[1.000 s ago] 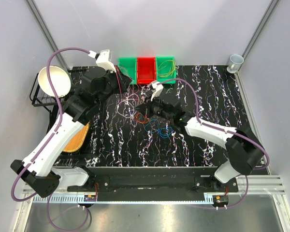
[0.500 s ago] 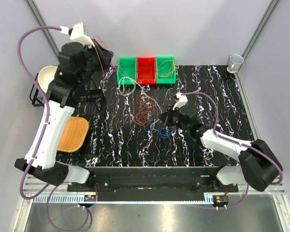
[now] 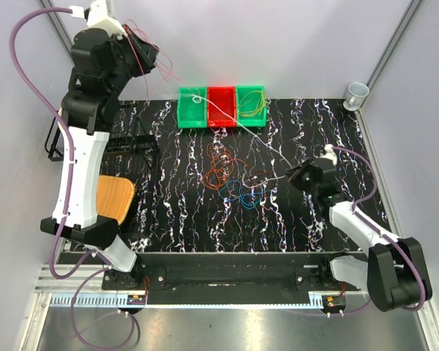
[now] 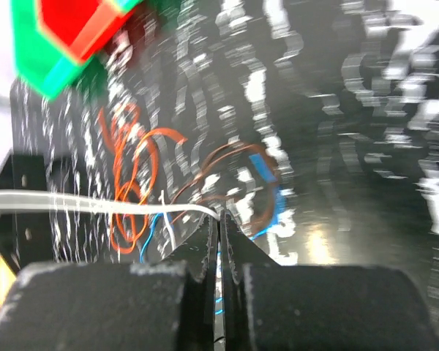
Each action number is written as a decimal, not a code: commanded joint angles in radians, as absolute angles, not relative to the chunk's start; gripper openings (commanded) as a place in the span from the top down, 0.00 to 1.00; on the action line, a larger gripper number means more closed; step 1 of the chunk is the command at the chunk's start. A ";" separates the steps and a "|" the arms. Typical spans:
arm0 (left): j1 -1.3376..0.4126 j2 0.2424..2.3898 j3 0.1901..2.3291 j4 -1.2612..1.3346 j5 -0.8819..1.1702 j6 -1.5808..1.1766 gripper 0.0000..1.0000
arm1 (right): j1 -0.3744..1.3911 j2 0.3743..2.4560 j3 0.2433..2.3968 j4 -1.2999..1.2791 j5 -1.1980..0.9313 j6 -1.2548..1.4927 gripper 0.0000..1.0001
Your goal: Untangle the cables
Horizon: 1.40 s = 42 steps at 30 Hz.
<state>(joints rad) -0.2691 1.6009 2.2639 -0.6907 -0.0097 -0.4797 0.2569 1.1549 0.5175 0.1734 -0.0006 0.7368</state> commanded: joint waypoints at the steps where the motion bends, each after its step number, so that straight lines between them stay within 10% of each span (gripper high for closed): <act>1: -0.212 1.606 2.387 -0.667 0.047 -0.482 1.00 | 0.131 1.173 0.515 0.095 -0.066 0.819 1.00; 24: -0.075 1.560 2.139 -0.477 0.239 -0.549 1.00 | -0.193 1.189 0.607 -0.015 -0.230 0.810 1.00; 42: -0.170 2.057 2.419 -0.454 0.132 -0.414 1.00 | -0.180 1.213 0.621 0.023 -0.376 0.790 1.00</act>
<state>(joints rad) -0.1455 1.9877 2.3386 -0.4999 0.1883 -0.4889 -0.1905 1.1900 0.5850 -0.0303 -0.3172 0.7906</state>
